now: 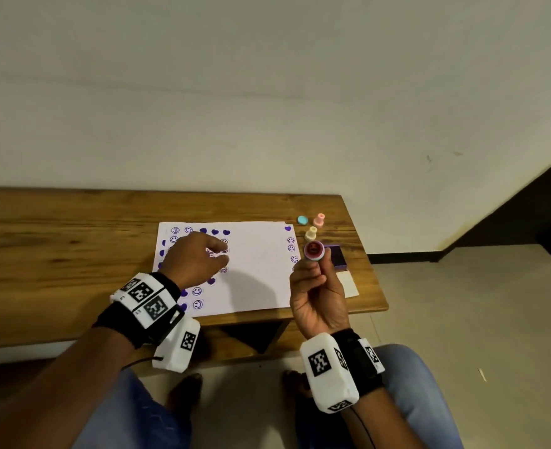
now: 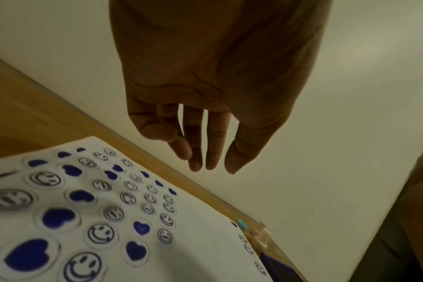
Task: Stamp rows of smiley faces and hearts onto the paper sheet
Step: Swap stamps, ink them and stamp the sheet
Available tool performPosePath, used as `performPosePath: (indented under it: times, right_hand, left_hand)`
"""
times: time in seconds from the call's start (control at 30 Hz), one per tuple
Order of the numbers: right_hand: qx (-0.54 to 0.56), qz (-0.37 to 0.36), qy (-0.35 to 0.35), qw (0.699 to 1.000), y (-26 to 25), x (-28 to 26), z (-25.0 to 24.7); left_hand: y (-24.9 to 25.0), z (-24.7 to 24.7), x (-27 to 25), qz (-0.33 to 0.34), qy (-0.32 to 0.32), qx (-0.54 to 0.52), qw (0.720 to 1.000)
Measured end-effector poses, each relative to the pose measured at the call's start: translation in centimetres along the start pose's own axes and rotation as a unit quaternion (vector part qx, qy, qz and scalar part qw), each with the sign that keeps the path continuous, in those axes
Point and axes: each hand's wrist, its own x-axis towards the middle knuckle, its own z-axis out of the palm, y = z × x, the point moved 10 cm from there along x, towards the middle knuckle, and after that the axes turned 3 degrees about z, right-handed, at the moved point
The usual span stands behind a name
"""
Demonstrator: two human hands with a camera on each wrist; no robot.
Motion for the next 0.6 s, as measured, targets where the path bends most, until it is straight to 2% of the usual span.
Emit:
performPosePath:
  times: [0.07, 0.13, 0.17, 0.2, 0.23, 0.27, 0.33, 0.37, 0.4, 0.43, 0.47, 0.5, 0.6]
  right_hand:
    - [-0.007, 0.017, 0.018, 1.0, 1.9, 0.6, -0.3]
    - [-0.075, -0.027, 0.068, 0.995, 0.9, 0.2, -0.5]
    - [-0.145, -0.065, 0.12, 0.98, -0.1, -0.1, -0.9]
    - [-0.242, -0.11, 0.178, 0.947, -1.2, -0.5, -1.1]
    - [-0.355, -0.155, 0.23, 0.893, -2.2, -0.9, -1.2]
    - [-0.466, -0.191, 0.269, 0.821, -2.8, -1.2, -0.9]
    - [-0.639, -0.233, 0.323, 0.658, -3.0, -1.3, -0.7]
    - [-0.699, -0.242, 0.334, 0.584, -2.8, -1.0, -0.9]
    - [-0.748, -0.241, 0.331, 0.522, -2.4, -0.5, -1.2]
    - [-0.786, -0.232, 0.322, 0.473, -1.8, 0.2, -1.7]
    - [-0.81, -0.218, 0.319, 0.442, -1.1, 1.0, -2.7]
    - [-0.822, -0.207, 0.317, 0.425, -0.7, 1.6, -3.5]
    - [-0.83, -0.187, 0.328, 0.411, 0.2, 3.3, -5.4]
  left_hand:
    - [-1.6, -2.3, -0.7, -0.013, 0.016, 0.005, 1.0]
    - [-1.1, -2.3, -0.3, -0.006, 0.01, 0.004, 1.0]
    - [-1.0, -2.5, -0.4, -0.002, 0.008, 0.003, 1.0]
    - [-0.8, -2.7, -0.5, 0.002, 0.007, 0.006, 1.0]
    - [-0.9, -3.0, -0.7, 0.001, 0.008, 0.007, 1.0]
    - [-1.5, -3.4, -1.0, -0.004, 0.011, 0.006, 1.0]
    - [-2.5, -4.2, -1.5, -0.009, 0.029, 0.016, 0.999]
    - [-3.1, -4.5, -1.8, -0.011, 0.041, 0.026, 0.999]
    - [-3.6, -4.7, -2.0, -0.014, 0.056, 0.028, 0.998]
    - [-4.2, -4.5, -2.3, -0.017, 0.067, 0.022, 0.997]
    - [-5.0, -4.1, -2.6, -0.02, 0.073, 0.007, 0.997]
    - [-5.7, -3.6, -2.8, -0.023, 0.075, -0.006, 0.997]
    - [-7.6, -2.1, -3.2, -0.033, 0.059, 0.008, 0.998]
